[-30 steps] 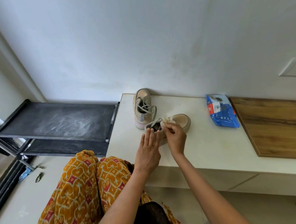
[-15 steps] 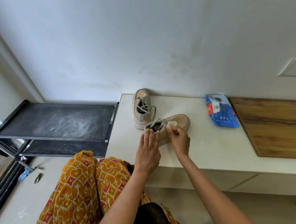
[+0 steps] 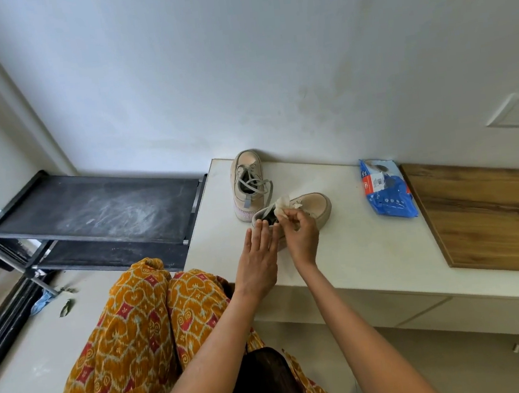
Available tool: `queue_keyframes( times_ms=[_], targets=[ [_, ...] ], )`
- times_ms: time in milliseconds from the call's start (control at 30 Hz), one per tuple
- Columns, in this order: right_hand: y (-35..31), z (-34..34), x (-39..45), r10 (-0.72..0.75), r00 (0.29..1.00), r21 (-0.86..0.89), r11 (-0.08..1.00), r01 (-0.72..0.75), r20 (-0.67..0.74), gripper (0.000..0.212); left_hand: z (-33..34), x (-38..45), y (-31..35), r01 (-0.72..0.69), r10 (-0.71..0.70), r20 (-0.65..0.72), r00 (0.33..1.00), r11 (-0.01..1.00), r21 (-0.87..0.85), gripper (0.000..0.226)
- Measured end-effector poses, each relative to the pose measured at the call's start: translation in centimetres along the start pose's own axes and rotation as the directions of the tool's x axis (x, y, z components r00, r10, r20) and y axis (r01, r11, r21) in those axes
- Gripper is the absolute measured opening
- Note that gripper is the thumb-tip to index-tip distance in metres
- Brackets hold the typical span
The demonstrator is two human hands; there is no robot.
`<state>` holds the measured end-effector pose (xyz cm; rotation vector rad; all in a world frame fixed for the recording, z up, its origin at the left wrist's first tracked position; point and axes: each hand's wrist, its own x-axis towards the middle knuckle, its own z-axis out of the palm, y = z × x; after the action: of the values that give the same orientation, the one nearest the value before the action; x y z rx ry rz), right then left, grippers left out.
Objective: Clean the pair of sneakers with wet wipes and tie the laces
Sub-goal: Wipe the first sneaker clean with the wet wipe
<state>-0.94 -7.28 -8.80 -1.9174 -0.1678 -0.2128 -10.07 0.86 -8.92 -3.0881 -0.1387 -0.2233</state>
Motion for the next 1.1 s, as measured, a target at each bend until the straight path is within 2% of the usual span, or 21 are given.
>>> queue_keyframes(
  times_ms=[100,200,233,367,433,533,633,700,767,867,967,1100],
  targets=[
    [-0.5,-0.5,0.8,0.076,0.997,0.066,0.995,-0.075,-0.016,0.014,0.1,-0.2,0.1,-0.026,0.025,0.027,0.999,0.999,0.047,0.072],
    [0.0,-1.3,2.3,0.122,0.979,0.055,0.992,-0.115,-0.162,0.011,-0.6,-0.2,0.3,-0.025,0.025,0.013,1.000,0.999,0.036,0.070],
    [0.3,-1.5,2.7,0.116,0.978,0.019,0.993,-0.114,-0.173,0.011,-0.6,-0.2,0.2,-0.026,0.026,0.010,1.000,0.999,0.029,0.070],
    [1.8,-2.1,2.6,-0.035,0.998,-0.180,0.983,0.044,0.053,0.015,0.1,-0.1,0.1,-0.027,0.028,-0.056,0.998,0.999,0.017,0.078],
    [3.1,-3.0,2.9,-0.063,0.994,-0.255,0.964,0.082,0.085,0.020,0.6,0.0,0.0,-0.022,0.022,-0.079,0.997,1.000,-0.001,0.082],
    [3.4,-4.1,4.4,-0.020,0.994,-0.370,0.927,0.057,0.103,0.021,0.8,-0.1,0.0,-0.016,0.018,-0.091,0.996,0.999,0.028,0.081],
    [0.8,-3.6,4.8,-0.015,1.000,-0.281,0.960,0.021,0.023,0.018,1.0,0.0,0.1,-0.026,0.030,-0.072,0.997,0.998,0.049,0.077],
    [-0.3,-2.6,3.8,-0.101,0.995,-0.194,0.976,0.104,0.025,0.018,1.0,0.0,0.1,-0.002,0.006,-0.086,0.996,0.999,0.039,0.082],
    [0.5,-2.1,2.4,-0.153,0.986,-0.200,0.966,0.162,0.060,0.016,1.1,0.1,0.1,-0.006,0.009,-0.093,0.996,1.000,0.022,0.085],
    [2.7,-2.9,2.1,-0.041,0.997,-0.263,0.963,0.056,0.062,0.012,1.1,0.1,-0.1,-0.015,0.014,-0.110,0.994,1.000,-0.009,0.083],
    [2.7,-3.7,4.0,-0.029,0.992,-0.355,0.932,0.072,0.124,0.014,1.1,0.2,0.0,-0.011,0.009,-0.098,0.995,1.000,-0.016,0.079],
    [-0.4,-3.0,5.2,-0.149,0.987,-0.236,0.958,0.159,0.063,0.017,1.5,0.1,0.0,-0.014,0.012,-0.121,0.993,1.000,-0.015,0.070]
  ],
)
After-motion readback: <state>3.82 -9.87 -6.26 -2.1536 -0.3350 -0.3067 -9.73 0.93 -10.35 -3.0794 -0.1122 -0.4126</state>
